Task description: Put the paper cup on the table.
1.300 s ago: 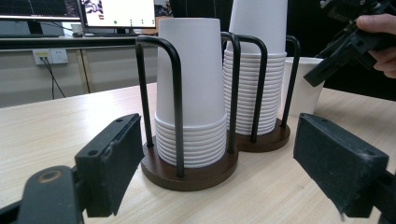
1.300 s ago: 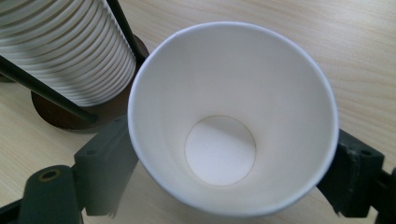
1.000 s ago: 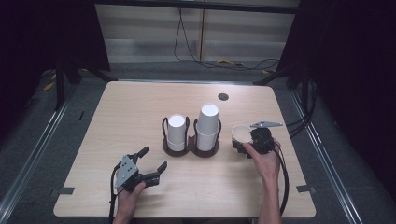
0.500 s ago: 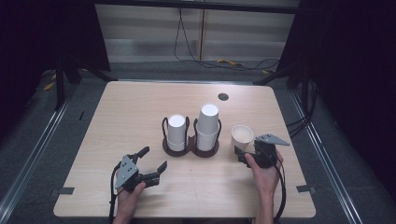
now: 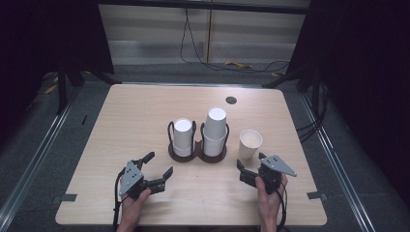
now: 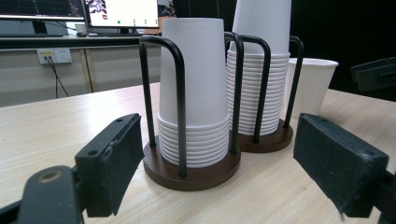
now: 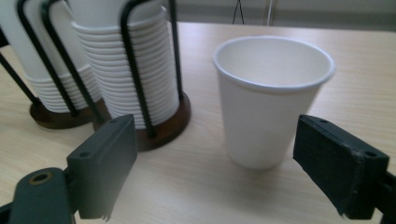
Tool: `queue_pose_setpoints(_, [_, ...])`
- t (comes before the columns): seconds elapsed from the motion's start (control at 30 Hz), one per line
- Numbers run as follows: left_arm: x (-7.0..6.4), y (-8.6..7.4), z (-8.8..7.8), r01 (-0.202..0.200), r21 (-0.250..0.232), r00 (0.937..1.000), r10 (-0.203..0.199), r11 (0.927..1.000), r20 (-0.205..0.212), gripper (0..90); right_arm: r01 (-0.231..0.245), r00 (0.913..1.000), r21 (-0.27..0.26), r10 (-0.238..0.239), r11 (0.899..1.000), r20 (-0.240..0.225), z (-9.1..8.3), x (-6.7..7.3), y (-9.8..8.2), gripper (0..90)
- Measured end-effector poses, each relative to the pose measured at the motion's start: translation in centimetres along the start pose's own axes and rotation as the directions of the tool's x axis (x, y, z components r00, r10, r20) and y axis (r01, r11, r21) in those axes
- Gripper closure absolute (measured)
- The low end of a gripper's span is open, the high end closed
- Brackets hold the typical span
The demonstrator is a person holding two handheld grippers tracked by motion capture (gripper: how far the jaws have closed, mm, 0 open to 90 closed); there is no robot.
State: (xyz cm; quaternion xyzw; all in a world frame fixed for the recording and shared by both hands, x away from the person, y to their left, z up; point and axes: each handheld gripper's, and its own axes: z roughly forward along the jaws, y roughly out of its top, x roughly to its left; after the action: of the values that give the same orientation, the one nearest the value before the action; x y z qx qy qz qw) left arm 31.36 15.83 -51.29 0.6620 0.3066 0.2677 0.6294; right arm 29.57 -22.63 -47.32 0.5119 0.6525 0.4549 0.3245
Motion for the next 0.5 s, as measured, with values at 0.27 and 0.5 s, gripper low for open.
queue_pose_setpoints(0.27, [-0.1,0.0,0.0,-0.007,0.001,1.0000,0.007,1.0000,-0.006,15.9,-0.022,0.9970,-0.130,0.012,0.991,-0.077,0.8,3.5,-0.4,13.2])
queue_pose_setpoints(0.5, [0.0,0.0,0.0,-0.003,0.002,1.0000,0.003,1.0000,-0.007,15.4,-0.011,0.9917,-0.197,-0.014,0.980,-0.128,1.7,6.2,-0.8,13.3])
